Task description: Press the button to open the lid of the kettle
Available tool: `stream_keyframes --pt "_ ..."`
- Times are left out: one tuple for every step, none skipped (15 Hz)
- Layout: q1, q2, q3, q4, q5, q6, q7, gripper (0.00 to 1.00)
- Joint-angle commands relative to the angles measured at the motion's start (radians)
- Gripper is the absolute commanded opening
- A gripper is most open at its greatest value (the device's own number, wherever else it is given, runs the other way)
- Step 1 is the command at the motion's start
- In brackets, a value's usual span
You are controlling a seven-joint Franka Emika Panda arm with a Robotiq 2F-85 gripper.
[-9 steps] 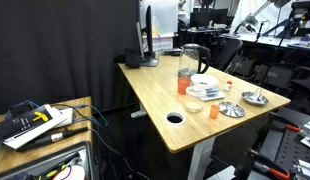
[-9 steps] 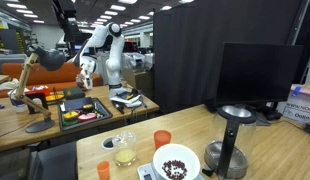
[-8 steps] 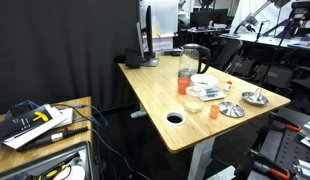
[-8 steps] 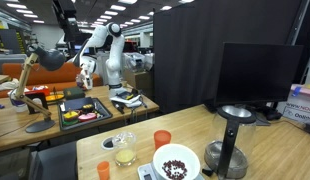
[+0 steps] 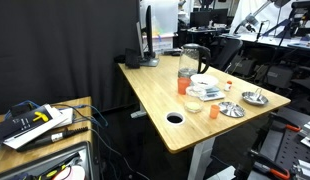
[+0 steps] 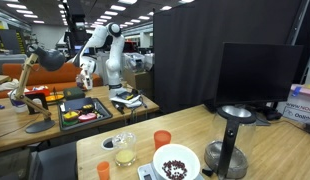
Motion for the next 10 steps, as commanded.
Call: stream_keyframes --pt "-0.059 0.003 -0.025 -0.007 -0.061 -0.034 0.034 1.00" --pt "-0.080 0.006 -0.029 -0.004 -0.079 -0.058 0.063 1.00" --pt "-0.051 0.002 -0.040 -0.012 -0.058 -0.024 0.020 1.00" --pt "-0.066 0.003 -0.045 -0.013 -0.069 -0.033 0.030 1.00" --pt "-0.072 0.003 -0.046 -0.013 -0.071 -0.036 0.036 1.00" --pt "-0.072 0.003 -0.044 -0.013 -0.071 -0.038 0.044 1.00" --pt "-0.071 0.003 -0.039 -0.013 -0.071 -0.039 0.050 1.00" --pt "-0.070 0.003 -0.036 -0.011 -0.071 -0.042 0.053 1.00" --pt "-0.071 0.003 -0.037 -0.011 -0.071 -0.043 0.053 1.00" --pt "-0.071 0.003 -0.037 -0.011 -0.071 -0.043 0.053 1.00"
